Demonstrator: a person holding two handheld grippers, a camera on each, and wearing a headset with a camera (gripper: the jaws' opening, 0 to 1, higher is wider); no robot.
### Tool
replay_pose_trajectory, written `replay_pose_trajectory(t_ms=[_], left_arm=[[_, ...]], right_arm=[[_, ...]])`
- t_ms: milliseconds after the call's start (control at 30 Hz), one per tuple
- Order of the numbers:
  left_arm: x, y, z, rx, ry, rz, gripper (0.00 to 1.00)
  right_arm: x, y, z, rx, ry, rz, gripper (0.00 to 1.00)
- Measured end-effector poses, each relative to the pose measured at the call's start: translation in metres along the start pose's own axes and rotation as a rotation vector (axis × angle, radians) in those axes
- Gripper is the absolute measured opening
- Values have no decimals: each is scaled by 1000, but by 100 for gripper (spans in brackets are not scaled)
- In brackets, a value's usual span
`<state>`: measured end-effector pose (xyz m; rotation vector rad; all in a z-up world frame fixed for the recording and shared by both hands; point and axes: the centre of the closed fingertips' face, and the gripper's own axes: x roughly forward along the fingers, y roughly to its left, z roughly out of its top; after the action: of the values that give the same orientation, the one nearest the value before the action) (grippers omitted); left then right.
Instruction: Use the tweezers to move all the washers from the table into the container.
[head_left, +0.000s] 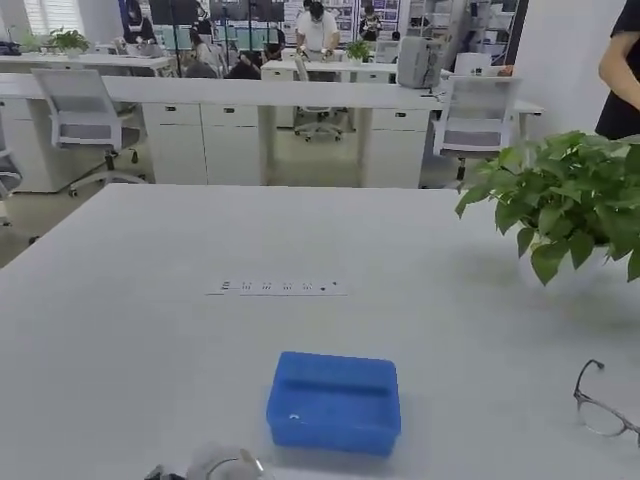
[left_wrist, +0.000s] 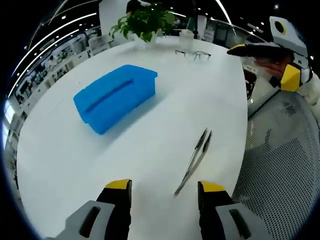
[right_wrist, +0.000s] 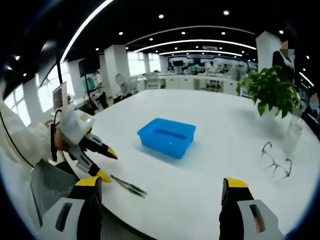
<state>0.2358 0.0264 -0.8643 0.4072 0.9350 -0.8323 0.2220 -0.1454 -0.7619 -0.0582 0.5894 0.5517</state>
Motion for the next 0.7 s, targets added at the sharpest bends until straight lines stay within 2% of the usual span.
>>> replay_pose_trajectory(t_ms=[67, 100, 200, 333, 400, 467, 533, 567, 600, 700], left_arm=[[-8, 5, -2, -39, -25, 2, 55], [-13, 7, -4, -95, -37, 9, 56], [-27, 12, -2, -162, -98, 18, 58], [-50, 21, -1, -272, -188, 57, 69], [-64, 25, 0, -314, -242, 87, 75], [-76, 27, -1, -346, -278, 114, 77], [-85, 27, -2, -361, -293, 128, 78], [-92, 29, -1, -372, -320, 157, 78], [-96, 29, -2, -378, -326, 172, 78], [-111, 32, -4, -410, -367, 268, 84]], right_arm=[[1, -4, -2, 6, 1, -14, 99], [1, -5, -3, 19, 3, -19, 99], [1, -6, -4, 38, -3, -17, 99], [2, -8, -9, 15, 13, -38, 99], [2, -7, -9, 6, 16, -40, 99], [2, -8, -9, -4, 16, -46, 99], [3, -8, -11, -10, 29, -47, 99], [3, -8, -12, -10, 33, -47, 99], [3, -9, -13, -11, 35, -48, 99], [2, -10, -12, -16, 31, -57, 99]])
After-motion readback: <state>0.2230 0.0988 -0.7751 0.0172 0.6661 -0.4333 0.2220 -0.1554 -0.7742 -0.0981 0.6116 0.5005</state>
